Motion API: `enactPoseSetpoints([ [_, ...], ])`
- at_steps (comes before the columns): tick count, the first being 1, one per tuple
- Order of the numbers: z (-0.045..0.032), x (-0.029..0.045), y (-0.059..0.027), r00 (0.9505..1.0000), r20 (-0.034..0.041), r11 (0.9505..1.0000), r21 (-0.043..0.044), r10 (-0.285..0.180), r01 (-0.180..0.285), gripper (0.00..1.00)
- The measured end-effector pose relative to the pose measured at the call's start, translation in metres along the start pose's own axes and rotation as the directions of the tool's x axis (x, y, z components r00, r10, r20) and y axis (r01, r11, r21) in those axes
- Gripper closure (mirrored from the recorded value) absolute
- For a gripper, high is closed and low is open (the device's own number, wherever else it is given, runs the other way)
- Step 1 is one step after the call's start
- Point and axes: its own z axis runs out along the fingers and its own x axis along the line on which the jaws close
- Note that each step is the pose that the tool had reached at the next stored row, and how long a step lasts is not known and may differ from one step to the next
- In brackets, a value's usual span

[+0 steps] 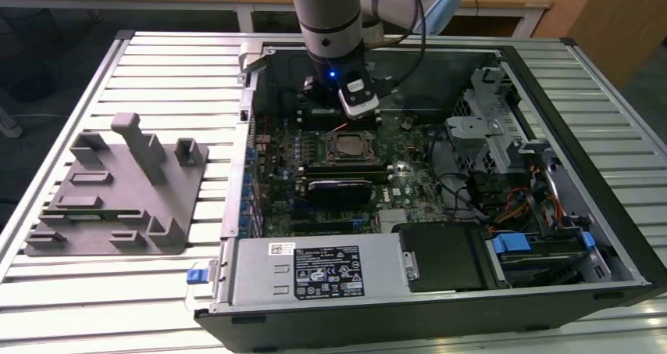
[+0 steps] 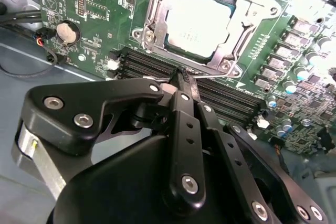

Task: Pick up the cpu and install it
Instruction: 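Install the first cpu locking lever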

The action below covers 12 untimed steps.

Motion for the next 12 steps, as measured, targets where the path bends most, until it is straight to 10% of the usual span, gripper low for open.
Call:
enactPoseSetpoints([
  [12, 0.0077, 0.0031, 0.0090, 0.9995, 0.0071, 0.9995, 0.0046, 0.031, -0.031, 0.89],
])
